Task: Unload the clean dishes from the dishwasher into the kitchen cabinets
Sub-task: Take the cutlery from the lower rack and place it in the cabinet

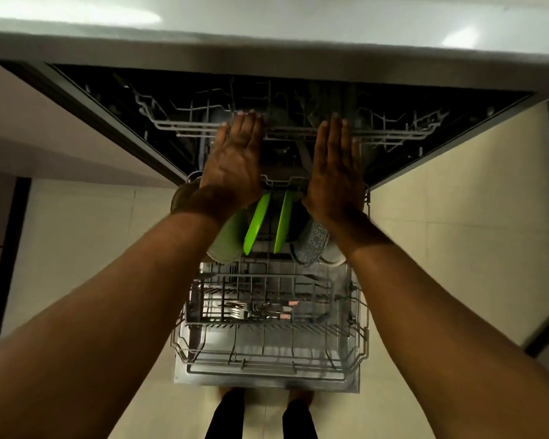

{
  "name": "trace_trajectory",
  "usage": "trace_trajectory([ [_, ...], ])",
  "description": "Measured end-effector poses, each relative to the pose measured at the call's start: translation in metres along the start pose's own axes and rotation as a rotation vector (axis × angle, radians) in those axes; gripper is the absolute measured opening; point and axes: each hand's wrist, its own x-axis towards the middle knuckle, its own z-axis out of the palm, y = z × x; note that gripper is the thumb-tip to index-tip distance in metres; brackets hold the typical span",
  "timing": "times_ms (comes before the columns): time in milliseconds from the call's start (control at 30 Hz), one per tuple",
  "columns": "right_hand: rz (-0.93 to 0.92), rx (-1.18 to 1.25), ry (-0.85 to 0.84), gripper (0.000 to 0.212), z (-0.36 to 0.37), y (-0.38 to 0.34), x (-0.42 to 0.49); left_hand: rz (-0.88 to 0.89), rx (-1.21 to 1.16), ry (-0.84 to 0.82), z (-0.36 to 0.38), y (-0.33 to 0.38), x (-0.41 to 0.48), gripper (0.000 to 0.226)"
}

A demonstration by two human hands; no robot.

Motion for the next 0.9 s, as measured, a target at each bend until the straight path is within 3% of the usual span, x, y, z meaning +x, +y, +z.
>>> trace_trajectory([
  [333,-0.025,0.043,-0.129,0.105,-0.019,-0.002,-0.004,0.005,0.051,-0.096,-0.013,0.002,-0.015,0.116],
  [433,-0.062,0.080,-0.210,0.106,-0.036,0.000,-0.006,-0.022,0.085,-0.090,-0.011,0.008,-0.031,0.110],
  [900,-0.046,0.031,-0.264,0.102,-0.112,-0.007,-0.114,-0.042,-0.012,-0.061,-0.037,0.038,-0.157,0.089],
])
